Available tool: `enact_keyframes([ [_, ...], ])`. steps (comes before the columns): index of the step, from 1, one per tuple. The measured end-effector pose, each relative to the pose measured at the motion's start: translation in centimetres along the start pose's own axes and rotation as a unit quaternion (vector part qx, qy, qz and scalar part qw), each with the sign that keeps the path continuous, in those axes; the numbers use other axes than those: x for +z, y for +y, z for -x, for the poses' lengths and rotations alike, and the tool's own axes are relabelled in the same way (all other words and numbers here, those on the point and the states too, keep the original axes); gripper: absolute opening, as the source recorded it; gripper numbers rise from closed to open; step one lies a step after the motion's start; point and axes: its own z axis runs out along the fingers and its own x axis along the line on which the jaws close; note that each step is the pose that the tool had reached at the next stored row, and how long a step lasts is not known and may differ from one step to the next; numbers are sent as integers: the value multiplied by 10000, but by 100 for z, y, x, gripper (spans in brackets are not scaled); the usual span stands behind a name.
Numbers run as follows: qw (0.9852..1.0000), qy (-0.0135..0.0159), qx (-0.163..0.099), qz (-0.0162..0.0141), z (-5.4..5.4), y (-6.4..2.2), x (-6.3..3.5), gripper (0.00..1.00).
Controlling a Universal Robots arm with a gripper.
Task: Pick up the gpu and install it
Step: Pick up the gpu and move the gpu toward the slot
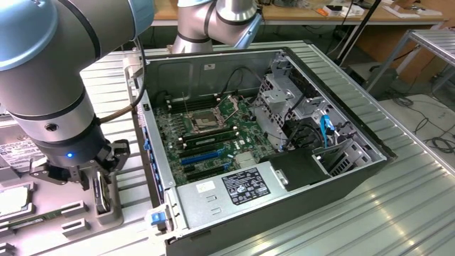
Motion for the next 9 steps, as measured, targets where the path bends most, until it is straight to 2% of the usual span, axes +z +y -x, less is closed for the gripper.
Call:
enact_keyframes([
  [1,10000,0,0,0,0,0,0,36],
  [9,10000,0,0,0,15,0,0,36],
])
